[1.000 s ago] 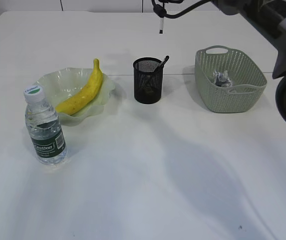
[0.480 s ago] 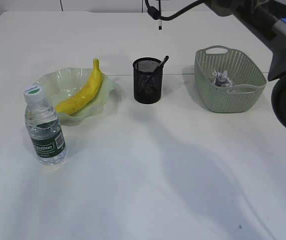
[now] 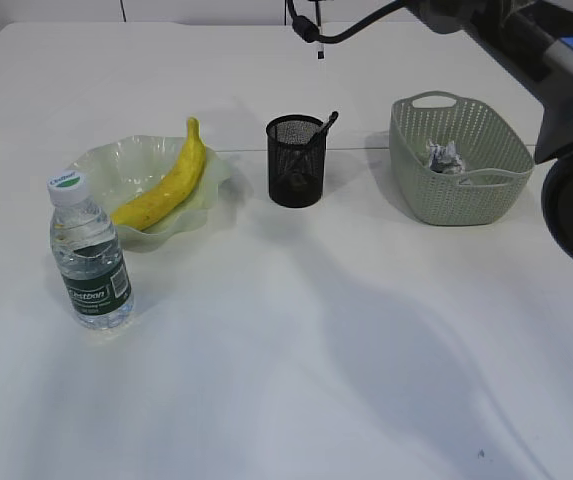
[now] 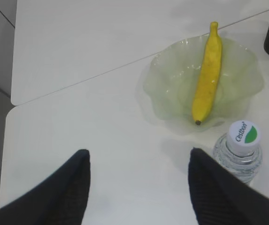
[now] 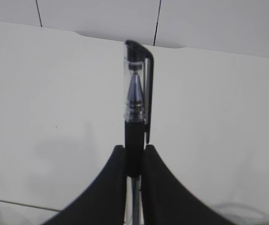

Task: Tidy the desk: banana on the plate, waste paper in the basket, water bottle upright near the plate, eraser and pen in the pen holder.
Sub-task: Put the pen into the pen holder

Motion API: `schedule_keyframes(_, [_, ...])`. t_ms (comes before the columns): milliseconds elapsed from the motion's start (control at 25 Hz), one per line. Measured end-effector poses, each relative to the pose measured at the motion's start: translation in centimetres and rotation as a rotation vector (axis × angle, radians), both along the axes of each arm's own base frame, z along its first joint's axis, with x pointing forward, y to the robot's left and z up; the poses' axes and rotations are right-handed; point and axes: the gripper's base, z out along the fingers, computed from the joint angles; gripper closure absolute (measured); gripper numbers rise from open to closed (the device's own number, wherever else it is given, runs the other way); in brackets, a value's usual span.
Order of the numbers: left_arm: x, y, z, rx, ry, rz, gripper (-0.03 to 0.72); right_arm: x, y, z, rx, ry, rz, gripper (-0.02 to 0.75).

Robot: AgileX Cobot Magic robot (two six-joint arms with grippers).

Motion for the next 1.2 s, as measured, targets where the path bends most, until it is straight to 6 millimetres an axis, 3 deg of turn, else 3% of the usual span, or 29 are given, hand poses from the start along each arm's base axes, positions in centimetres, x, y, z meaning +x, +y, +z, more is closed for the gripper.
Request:
schedule_keyframes(520, [0.4, 0.0, 0.4, 0.028, -0.060, -0.017, 0.223, -0.5, 1.1, 0.1, -0.052, -0.017, 0.013, 0.695])
schedule_keyframes(1200, [0.6, -0.1, 0.8, 0.037, -0.104, -0.032, 0.223, -0.9, 0.8, 0.3, -0.028, 0.037, -0.022, 0.696])
